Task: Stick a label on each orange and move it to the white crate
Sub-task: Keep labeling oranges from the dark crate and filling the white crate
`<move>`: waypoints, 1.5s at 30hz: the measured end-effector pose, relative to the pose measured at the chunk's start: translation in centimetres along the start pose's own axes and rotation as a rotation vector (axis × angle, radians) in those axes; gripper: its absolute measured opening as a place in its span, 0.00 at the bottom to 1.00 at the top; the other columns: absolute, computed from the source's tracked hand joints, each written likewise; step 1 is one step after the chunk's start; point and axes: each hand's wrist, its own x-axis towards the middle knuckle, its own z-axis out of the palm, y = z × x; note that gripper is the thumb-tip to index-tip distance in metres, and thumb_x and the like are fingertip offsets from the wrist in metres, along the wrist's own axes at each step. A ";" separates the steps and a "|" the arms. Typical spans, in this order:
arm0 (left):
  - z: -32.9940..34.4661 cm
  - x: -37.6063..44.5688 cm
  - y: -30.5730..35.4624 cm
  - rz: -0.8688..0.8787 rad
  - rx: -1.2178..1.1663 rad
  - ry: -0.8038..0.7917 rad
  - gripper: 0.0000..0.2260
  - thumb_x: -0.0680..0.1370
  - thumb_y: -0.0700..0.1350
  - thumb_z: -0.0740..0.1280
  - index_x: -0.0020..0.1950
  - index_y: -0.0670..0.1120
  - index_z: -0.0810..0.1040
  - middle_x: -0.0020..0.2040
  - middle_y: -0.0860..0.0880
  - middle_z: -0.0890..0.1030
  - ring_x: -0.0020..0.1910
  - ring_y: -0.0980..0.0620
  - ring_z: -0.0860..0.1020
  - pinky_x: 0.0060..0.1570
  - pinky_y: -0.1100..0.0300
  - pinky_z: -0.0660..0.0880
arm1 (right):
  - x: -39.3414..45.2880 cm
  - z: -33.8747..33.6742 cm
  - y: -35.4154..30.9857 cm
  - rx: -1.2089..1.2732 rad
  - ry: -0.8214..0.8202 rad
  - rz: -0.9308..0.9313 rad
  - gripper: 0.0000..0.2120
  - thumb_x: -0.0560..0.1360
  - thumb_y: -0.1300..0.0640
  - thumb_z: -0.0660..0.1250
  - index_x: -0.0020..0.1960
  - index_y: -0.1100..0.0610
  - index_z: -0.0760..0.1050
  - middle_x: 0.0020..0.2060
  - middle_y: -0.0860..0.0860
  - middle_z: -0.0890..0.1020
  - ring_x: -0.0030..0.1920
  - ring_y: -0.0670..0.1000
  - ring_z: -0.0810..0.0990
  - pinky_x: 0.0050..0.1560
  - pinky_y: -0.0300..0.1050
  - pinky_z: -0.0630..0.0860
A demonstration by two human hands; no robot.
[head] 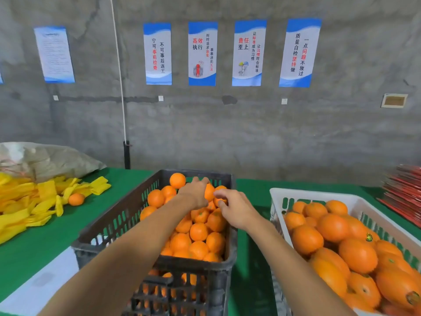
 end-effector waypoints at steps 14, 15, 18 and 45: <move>3.8 7.9 -0.3 0.082 0.058 -0.123 0.31 0.76 0.41 0.74 0.78 0.52 0.68 0.73 0.40 0.68 0.69 0.36 0.74 0.65 0.45 0.76 | 6.1 1.6 3.1 -0.051 0.037 0.146 0.18 0.79 0.61 0.63 0.67 0.51 0.78 0.64 0.55 0.81 0.64 0.60 0.78 0.65 0.52 0.76; 3.5 7.8 -0.3 0.087 0.048 -0.108 0.29 0.76 0.41 0.74 0.76 0.51 0.70 0.71 0.40 0.70 0.68 0.37 0.74 0.63 0.45 0.77 | 6.7 1.5 2.9 -0.174 -0.018 0.129 0.18 0.79 0.59 0.64 0.68 0.51 0.76 0.64 0.55 0.81 0.65 0.60 0.78 0.65 0.53 0.75; 1.7 6.9 -0.9 0.102 0.044 -0.085 0.24 0.75 0.42 0.75 0.70 0.51 0.74 0.65 0.42 0.74 0.67 0.39 0.74 0.62 0.44 0.77 | 8.8 1.8 2.5 -0.467 -0.181 0.090 0.16 0.79 0.55 0.63 0.66 0.53 0.75 0.66 0.56 0.80 0.67 0.59 0.76 0.69 0.53 0.67; -2.7 -2.8 -3.7 0.011 -0.260 0.171 0.30 0.72 0.51 0.79 0.72 0.55 0.74 0.70 0.47 0.75 0.68 0.44 0.74 0.66 0.47 0.74 | 7.0 3.2 -0.4 -0.428 0.120 0.088 0.32 0.76 0.38 0.67 0.71 0.59 0.69 0.65 0.56 0.73 0.61 0.61 0.78 0.57 0.54 0.76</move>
